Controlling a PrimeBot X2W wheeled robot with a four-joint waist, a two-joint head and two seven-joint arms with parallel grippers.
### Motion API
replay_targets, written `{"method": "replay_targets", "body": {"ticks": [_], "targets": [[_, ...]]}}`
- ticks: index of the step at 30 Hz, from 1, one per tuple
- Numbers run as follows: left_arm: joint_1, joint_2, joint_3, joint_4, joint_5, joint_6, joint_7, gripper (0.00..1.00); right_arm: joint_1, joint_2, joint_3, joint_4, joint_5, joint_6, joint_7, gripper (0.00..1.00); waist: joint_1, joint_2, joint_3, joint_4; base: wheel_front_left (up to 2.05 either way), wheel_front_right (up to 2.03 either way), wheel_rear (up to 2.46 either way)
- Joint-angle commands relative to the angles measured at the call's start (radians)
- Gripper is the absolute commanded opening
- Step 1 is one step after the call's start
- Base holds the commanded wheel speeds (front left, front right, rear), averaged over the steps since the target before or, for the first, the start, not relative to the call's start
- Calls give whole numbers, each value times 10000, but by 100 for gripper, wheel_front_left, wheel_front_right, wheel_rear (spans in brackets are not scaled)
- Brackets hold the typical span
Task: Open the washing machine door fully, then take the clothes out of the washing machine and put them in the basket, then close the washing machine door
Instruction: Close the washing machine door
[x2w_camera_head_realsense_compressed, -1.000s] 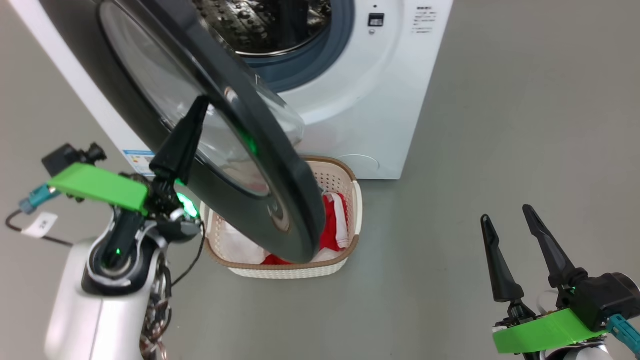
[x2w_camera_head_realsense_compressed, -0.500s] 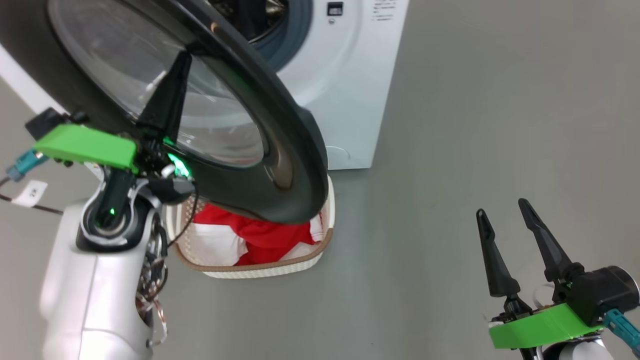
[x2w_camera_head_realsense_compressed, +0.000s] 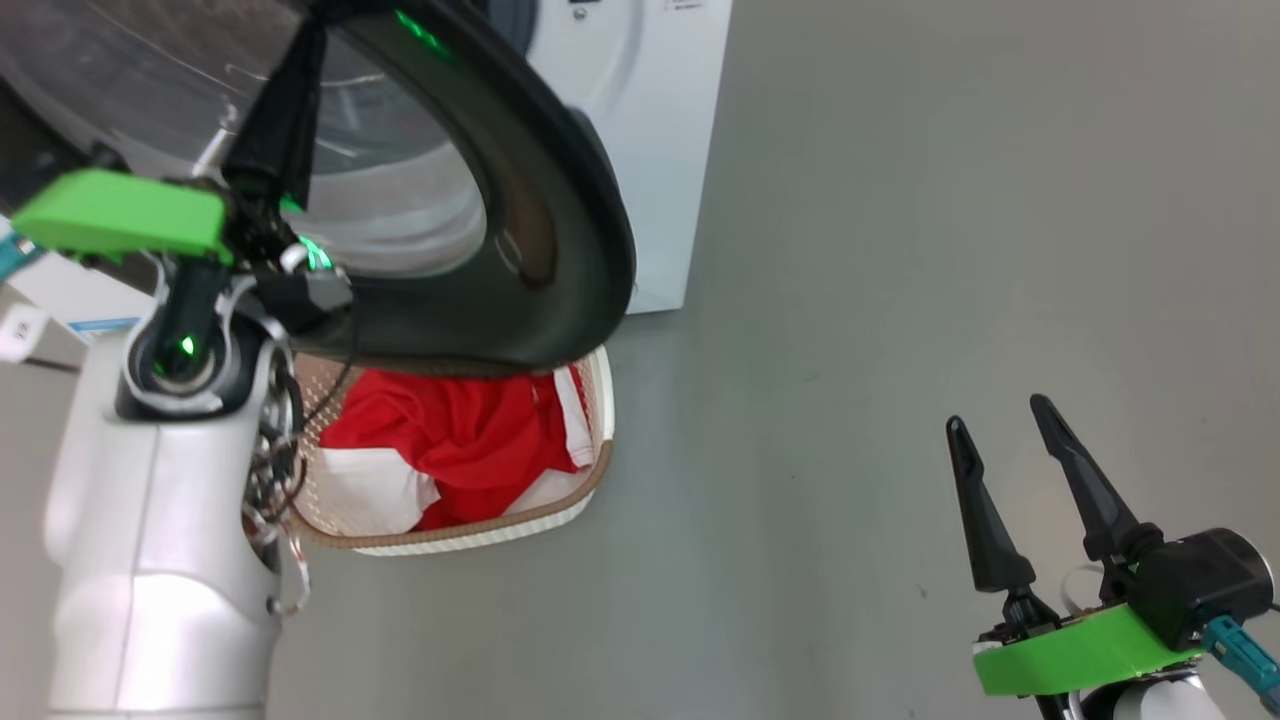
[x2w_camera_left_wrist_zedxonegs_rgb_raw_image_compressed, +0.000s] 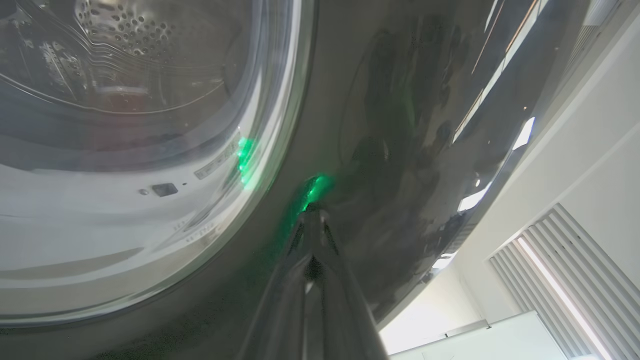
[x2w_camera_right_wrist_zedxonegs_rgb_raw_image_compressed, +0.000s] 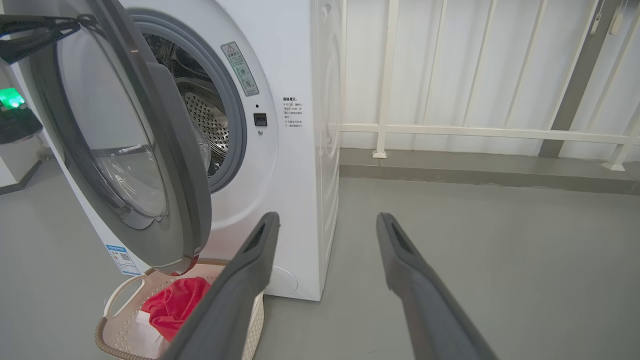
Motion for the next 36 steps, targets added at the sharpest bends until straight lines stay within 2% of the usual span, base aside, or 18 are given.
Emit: {"method": "replay_targets", "body": {"ticks": [1, 18, 36], "targets": [[-460, 331, 221, -186, 73, -147, -17, 0, -419, -118, 228, -248, 71, 62, -65, 100, 0, 0, 132, -125, 0, 0, 0], [-2040, 769, 438, 1551, 380, -317, -256, 0, -731, -118, 389, -248, 132, 62, -65, 100, 0, 0, 743, -804, 0, 0, 0], [-2655, 896, 691, 1587, 467, -330, -337, 0, -939, -118, 524, -256, 246, 62, -65, 100, 0, 0, 1158, -1205, 0, 0, 0]]}}
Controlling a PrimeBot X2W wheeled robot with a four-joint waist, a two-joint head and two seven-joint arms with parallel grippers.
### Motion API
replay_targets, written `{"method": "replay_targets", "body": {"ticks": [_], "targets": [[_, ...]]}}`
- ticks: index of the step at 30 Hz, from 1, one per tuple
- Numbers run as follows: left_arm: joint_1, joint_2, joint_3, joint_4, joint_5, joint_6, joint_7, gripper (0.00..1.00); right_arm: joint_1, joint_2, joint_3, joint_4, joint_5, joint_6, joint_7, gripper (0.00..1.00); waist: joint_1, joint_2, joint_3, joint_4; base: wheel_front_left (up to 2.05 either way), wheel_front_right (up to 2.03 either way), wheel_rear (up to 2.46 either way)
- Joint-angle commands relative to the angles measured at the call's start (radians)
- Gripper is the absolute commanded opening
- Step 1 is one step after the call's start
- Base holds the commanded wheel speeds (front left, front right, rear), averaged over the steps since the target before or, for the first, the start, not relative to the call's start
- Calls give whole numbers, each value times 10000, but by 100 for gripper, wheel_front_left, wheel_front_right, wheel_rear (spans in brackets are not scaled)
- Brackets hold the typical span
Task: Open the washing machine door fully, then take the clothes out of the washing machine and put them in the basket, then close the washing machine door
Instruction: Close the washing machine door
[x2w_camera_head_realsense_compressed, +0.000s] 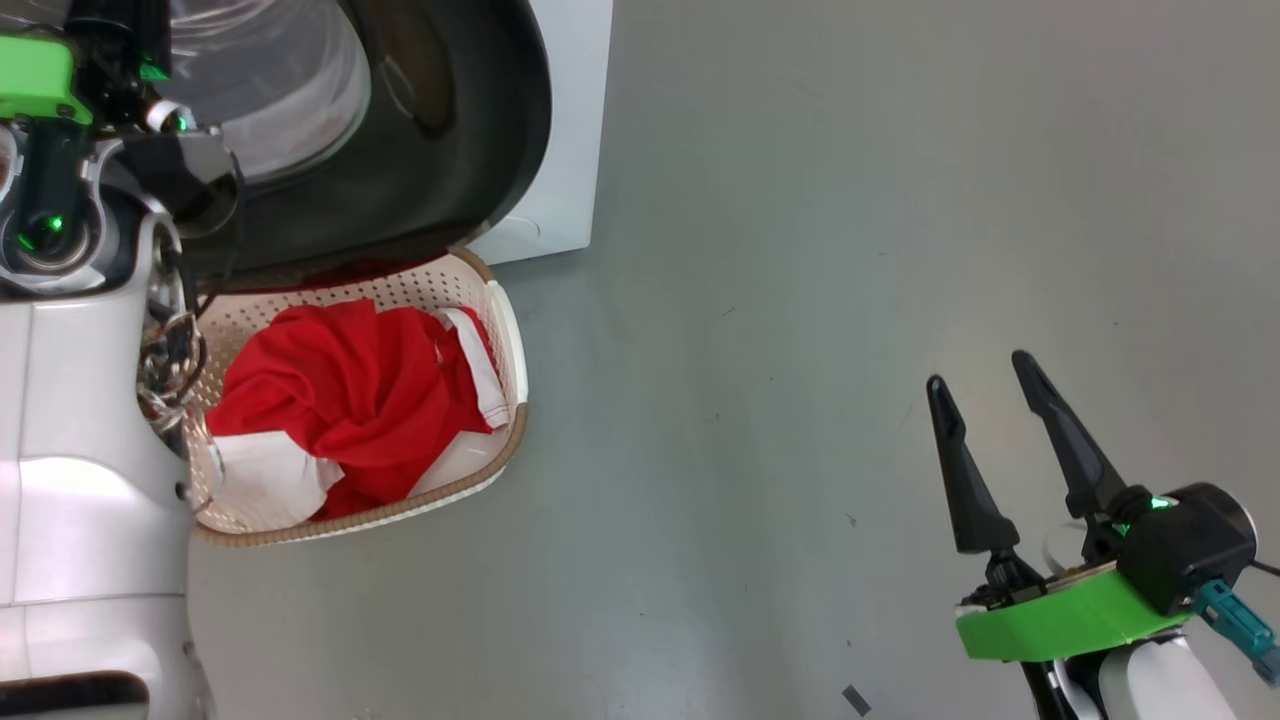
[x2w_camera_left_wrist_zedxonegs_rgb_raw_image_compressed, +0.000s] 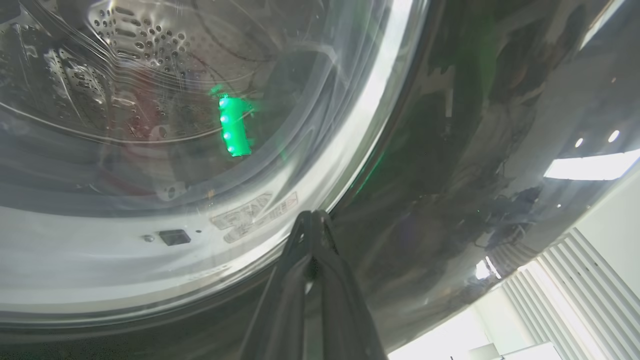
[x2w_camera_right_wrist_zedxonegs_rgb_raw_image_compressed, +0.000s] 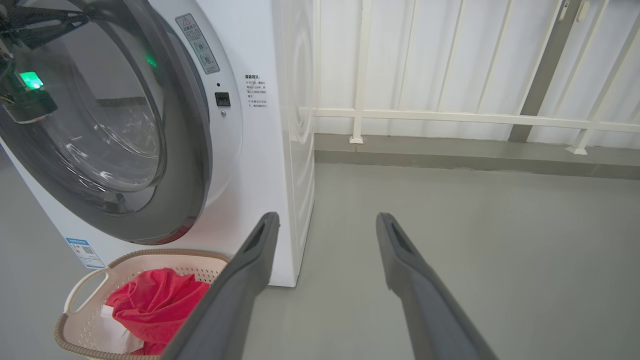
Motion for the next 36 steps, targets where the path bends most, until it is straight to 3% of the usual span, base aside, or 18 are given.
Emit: {"method": "replay_targets", "body": {"ticks": [1, 14, 15, 16, 17, 26, 33, 36], "targets": [[-410, 293, 100, -361, 113, -144, 15, 0, -310, -118, 203, -229, 132, 62, -65, 100, 0, 0, 24, -15, 0, 0, 0], [681, 77, -200, -751, 422, -145, 118, 0, -306, -118, 149, -89, 213, 62, -65, 100, 0, 0, -356, 380, 0, 0, 0], [844, 83, -220, -857, 475, -145, 87, 33, -297, -118, 151, -80, 228, 62, -65, 100, 0, 0, -387, 435, 0, 0, 0], [1015, 80, -231, -979, 509, -145, 57, 74, -286, -118, 142, -71, 231, 62, -65, 100, 0, 0, -424, 498, 0, 0, 0], [1192, 84, -261, -1115, 568, -145, 29, 100, -277, -118, 126, -61, 239, 62, -65, 100, 0, 0, -458, 561, 0, 0, 0], [3380, 333, -891, -3534, 1768, -145, -633, 100, -159, -118, 19, 27, 256, 62, -65, 100, 0, 0, -960, 1171, 0, 0, 0], [5371, 1158, -1999, -5368, 4280, -145, -2487, 100, 6, -118, -34, 82, 251, 62, -65, 100, 0, 0, -1514, 1597, 0, 0, 0], [6195, 1631, -2328, -5562, 6097, -79, -3826, 100, 149, -118, -64, 101, 215, 62, -65, 100, 0, 0, -1784, 1778, 0, 0, 0]]}}
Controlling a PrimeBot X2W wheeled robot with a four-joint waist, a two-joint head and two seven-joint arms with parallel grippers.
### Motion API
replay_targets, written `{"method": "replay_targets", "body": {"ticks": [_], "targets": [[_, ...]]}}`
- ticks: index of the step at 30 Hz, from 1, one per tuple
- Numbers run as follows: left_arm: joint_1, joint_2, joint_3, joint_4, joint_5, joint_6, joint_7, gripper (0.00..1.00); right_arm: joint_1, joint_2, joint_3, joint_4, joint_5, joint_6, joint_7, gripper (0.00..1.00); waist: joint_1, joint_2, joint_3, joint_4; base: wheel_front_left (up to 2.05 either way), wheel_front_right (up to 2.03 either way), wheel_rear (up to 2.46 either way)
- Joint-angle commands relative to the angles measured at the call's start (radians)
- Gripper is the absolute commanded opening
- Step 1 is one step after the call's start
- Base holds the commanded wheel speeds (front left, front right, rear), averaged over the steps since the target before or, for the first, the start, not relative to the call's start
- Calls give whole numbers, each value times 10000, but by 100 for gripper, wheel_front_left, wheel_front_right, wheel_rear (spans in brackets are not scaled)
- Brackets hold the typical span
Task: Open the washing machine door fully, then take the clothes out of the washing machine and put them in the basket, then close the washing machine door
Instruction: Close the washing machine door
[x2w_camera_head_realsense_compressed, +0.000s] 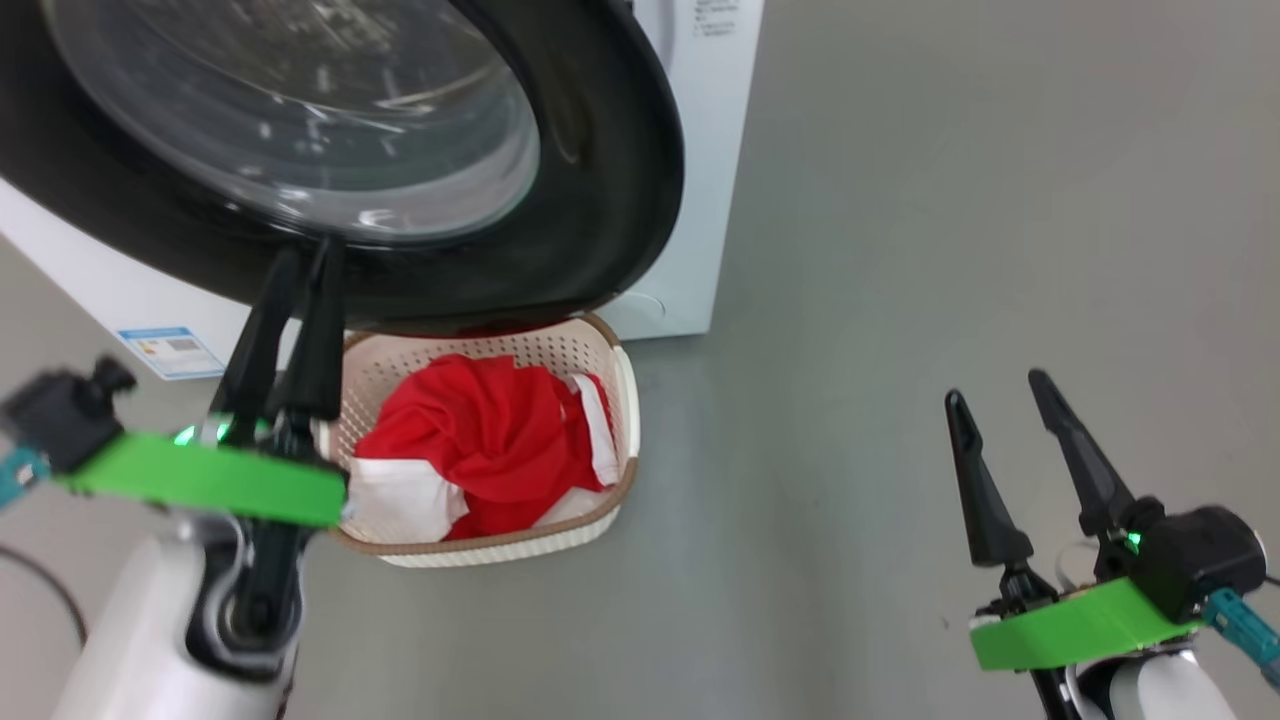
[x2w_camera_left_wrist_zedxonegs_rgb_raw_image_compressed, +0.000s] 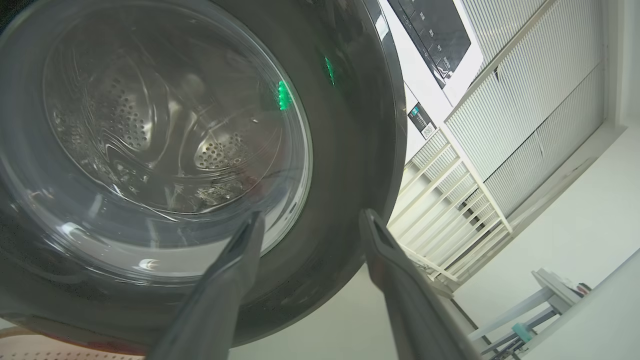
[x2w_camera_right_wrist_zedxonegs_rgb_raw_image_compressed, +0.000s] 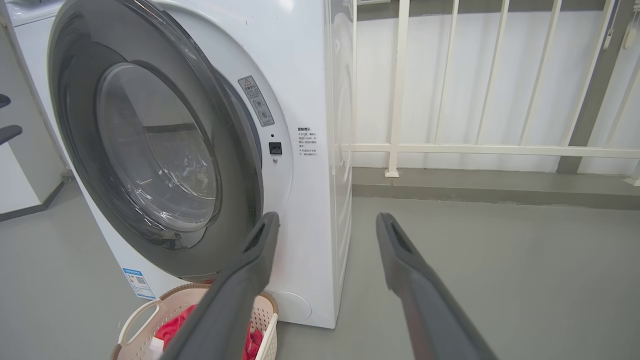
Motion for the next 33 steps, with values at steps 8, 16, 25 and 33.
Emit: {"method": "replay_targets", "body": {"ticks": [8, 16, 25, 33], "targets": [[1193, 702, 113, -1371, 3597, 882, -788, 100, 174, -108, 76, -297, -158, 62, -65, 100, 0, 0, -624, 410, 0, 0, 0], [2528, 20, 818, -2781, 6114, 1256, -800, 100, 399, -108, -91, -330, -223, 62, -65, 100, 0, 0, -983, 536, 0, 0, 0], [3843, -803, 1258, -2933, 7658, 804, -801, 100, 731, -108, -109, -350, -323, 62, -65, 100, 0, 0, -1320, 672, 0, 0, 0], [4386, -1245, 1598, -2852, 8537, 630, -802, 100, 869, -108, -101, -554, -380, 62, -65, 100, 0, 0, -1377, 792, 0, 0, 0]]}}
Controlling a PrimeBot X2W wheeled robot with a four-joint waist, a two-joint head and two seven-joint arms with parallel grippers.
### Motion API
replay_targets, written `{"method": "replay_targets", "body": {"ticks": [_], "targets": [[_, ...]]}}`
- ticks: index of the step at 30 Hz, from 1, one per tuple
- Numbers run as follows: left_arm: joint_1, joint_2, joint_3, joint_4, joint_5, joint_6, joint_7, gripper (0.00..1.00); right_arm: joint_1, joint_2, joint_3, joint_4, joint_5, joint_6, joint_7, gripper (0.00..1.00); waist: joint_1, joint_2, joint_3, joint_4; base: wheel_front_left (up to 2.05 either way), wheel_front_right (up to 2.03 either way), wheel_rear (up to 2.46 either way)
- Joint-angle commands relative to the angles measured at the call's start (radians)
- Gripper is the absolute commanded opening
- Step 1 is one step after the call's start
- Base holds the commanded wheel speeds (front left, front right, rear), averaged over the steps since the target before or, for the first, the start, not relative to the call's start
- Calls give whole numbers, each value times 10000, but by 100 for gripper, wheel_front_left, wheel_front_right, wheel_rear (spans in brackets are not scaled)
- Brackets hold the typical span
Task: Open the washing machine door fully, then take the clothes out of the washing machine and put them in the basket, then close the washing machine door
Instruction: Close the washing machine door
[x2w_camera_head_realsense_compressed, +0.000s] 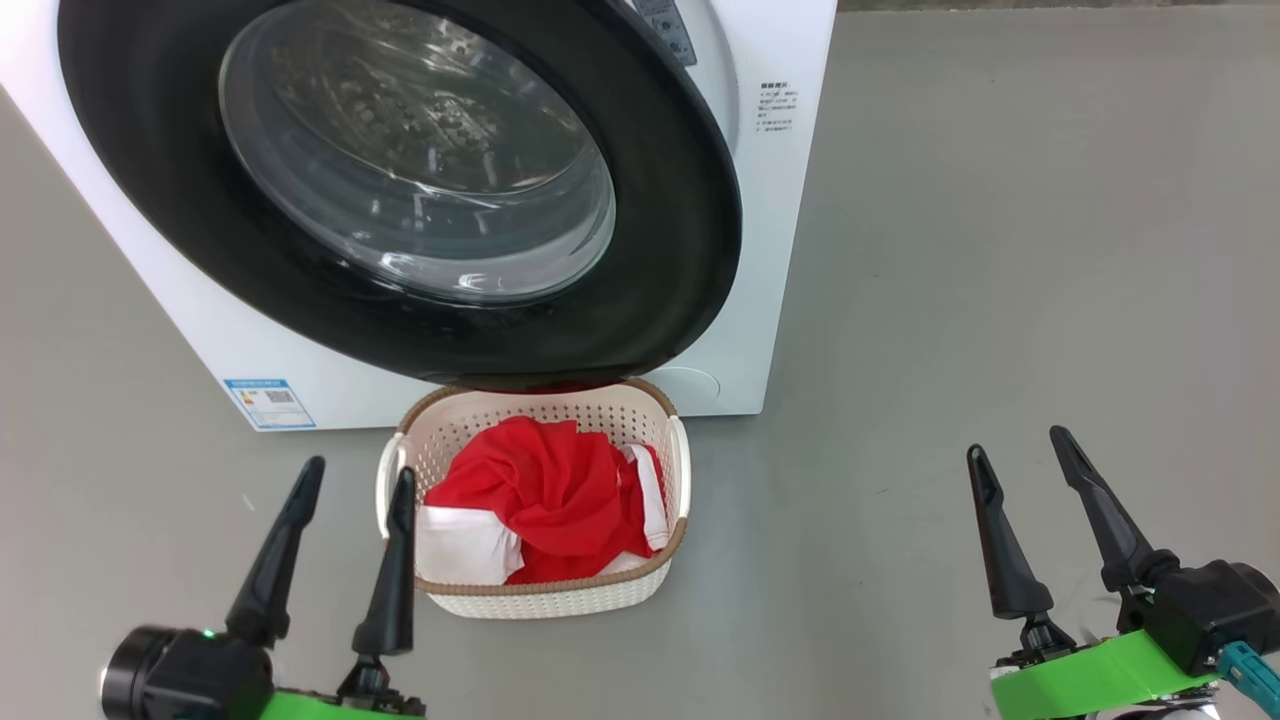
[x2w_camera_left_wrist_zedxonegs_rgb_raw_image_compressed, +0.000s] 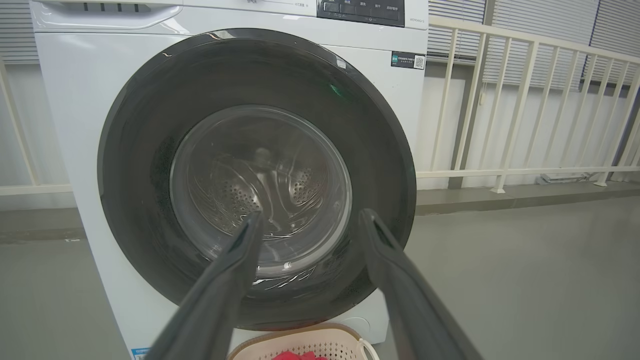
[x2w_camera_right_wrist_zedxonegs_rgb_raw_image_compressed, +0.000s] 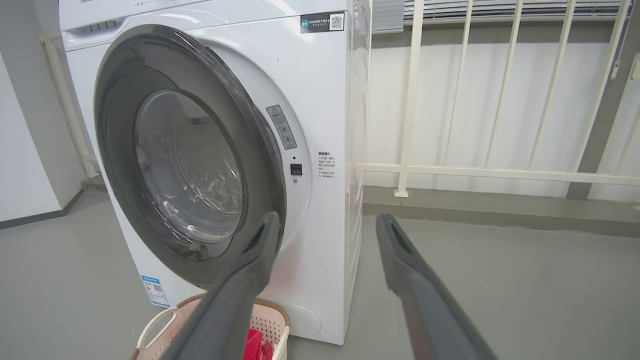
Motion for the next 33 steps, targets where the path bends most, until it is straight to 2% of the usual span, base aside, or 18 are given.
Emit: {"method": "replay_targets", "body": {"ticks": [1, 17, 18, 19, 20, 29, 31, 33], "targets": [[-57, -4, 433, -194, 73, 17, -48, 100, -155, -118, 218, -309, -98, 62, -65, 100, 0, 0, -21, 8, 0, 0, 0], [155, -389, 604, 207, 310, -158, -49, 99, 61, -118, 138, -341, -114, 62, -65, 100, 0, 0, -173, 60, 0, 0, 0], [155, -395, 577, 218, 316, -174, -49, 98, 62, -118, 132, -312, -91, 62, -65, 85, 0, 0, -165, 87, 0, 0, 0], [153, -402, 546, 226, 318, -190, -49, 97, 51, -118, 135, -256, -72, 62, -65, 29, 0, 0, -153, 123, 0, 0, 0], [143, -407, 505, 233, 324, -205, -49, 96, 20, -118, 128, -211, -73, 62, -65, 0, 0, 0, -128, 171, 0, 0, 0], [-124, -432, 120, 22, 301, -300, -49, 91, -893, -118, 461, 67, -224, 62, -65, 0, 0, 0, 302, 655, 0, 0, 0], [-198, -435, 12, 3, 154, -318, -49, 76, -1216, -118, 518, 238, -203, 62, -65, 0, 0, 0, 418, 837, 0, 0, 0], [-317, -436, -115, -24, 37, -313, -49, 69, -1557, -118, 568, 459, -176, 62, -65, 0, 0, 0, 569, 1039, 0, 0, 0]]}}
